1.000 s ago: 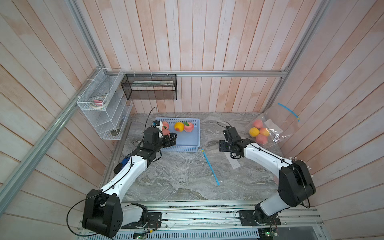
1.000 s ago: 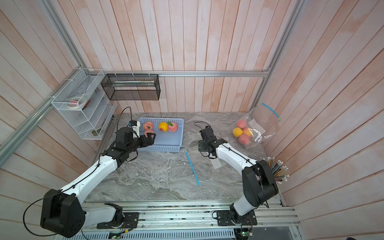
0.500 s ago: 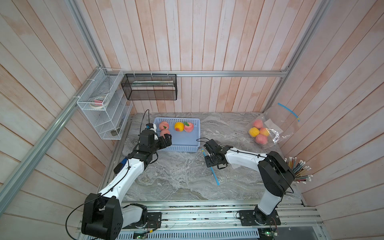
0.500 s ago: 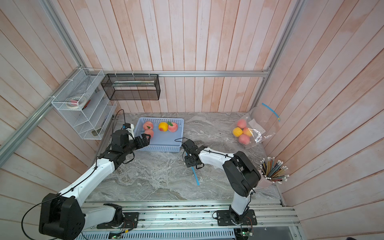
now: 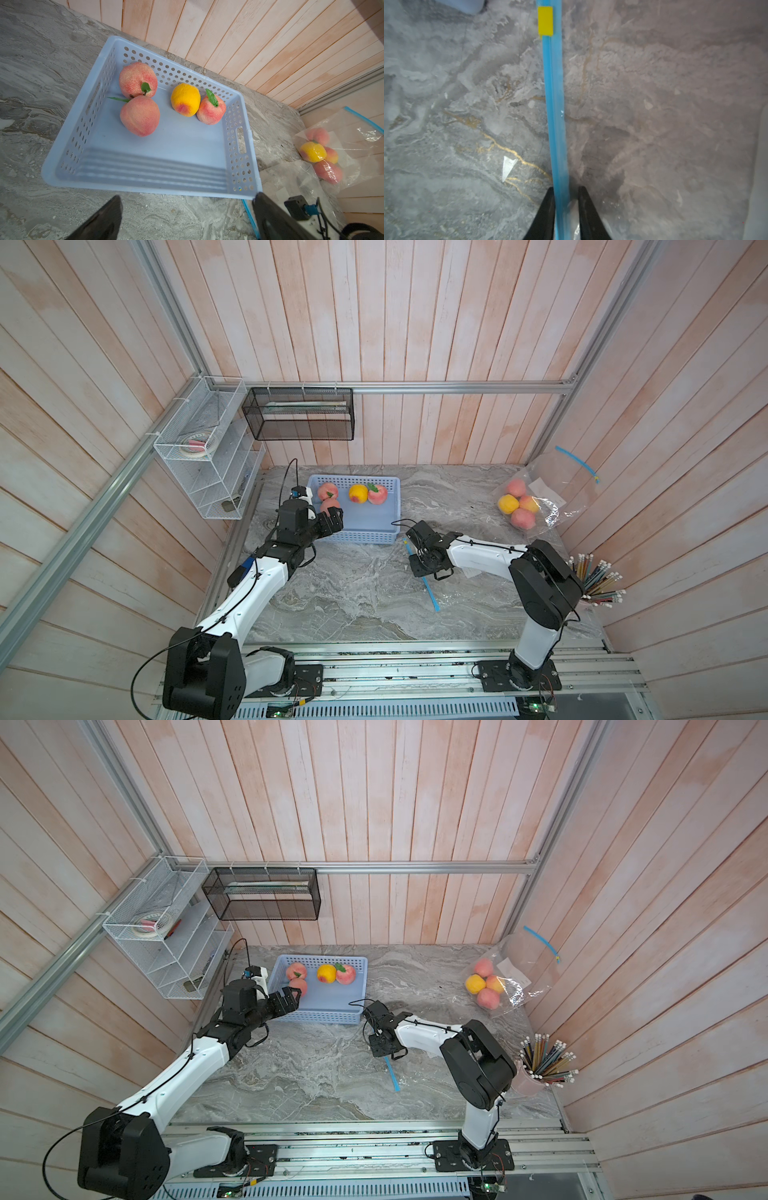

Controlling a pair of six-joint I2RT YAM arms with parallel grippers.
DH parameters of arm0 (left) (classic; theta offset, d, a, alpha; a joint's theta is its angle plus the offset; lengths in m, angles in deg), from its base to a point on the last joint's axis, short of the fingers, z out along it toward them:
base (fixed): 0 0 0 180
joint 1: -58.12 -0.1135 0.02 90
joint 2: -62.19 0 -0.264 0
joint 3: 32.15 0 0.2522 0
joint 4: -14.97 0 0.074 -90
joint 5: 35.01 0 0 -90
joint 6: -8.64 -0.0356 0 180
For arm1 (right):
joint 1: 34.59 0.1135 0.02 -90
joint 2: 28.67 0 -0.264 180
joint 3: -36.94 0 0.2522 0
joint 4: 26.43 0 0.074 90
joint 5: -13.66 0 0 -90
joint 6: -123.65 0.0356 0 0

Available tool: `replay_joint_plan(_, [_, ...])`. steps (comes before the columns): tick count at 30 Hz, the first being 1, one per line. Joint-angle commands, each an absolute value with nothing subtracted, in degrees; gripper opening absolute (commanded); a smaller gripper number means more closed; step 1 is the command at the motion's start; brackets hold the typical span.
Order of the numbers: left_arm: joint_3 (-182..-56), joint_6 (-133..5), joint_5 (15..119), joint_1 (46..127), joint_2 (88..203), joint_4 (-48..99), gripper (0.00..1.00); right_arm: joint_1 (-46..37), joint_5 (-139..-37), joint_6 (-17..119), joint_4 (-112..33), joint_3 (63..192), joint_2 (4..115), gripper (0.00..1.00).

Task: Place the peach in a zip-top bag and seal the zipper
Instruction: Open the zipper of the food storage bag at the center of the board.

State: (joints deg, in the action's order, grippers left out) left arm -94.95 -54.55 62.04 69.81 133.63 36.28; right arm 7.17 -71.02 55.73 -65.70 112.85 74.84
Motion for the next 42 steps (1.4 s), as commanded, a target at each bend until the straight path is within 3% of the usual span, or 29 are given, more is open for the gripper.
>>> replay_joint_plan(1, [-94.2,-54.5,62.7,69.5,133.0,34.7,1.00,6.9,-72.4,55.6,-66.4,113.2,75.7,0.13])
replay_joint_plan(4, [-94.2,-54.4,63.1,69.5,133.0,34.7,1.00,6.1,-74.5,55.8,-65.1,112.3,75.0,0.06])
replay_joint_plan(12, [-93.8,-54.2,68.7,69.5,134.0,34.0,1.00,2.8,-81.9,56.4,-60.3,108.1,71.4,0.00])
replay_joint_plan(18, [-93.4,-53.6,70.3,69.5,134.7,33.2,1.00,1.6,-85.0,56.3,-58.2,106.2,70.6,0.21])
replay_joint_plan(25, [-93.1,-53.5,70.9,69.5,134.8,33.0,1.00,0.8,-87.1,56.3,-56.8,105.1,70.9,0.28])
replay_joint_plan(34, [-93.1,-53.6,71.4,69.5,135.1,32.9,1.00,-0.1,-86.8,56.4,-57.1,105.0,71.6,0.09])
replay_joint_plan(42, [-93.1,-53.3,73.7,69.6,135.5,32.5,1.00,-0.6,-87.1,56.6,-56.2,104.9,69.9,0.00])
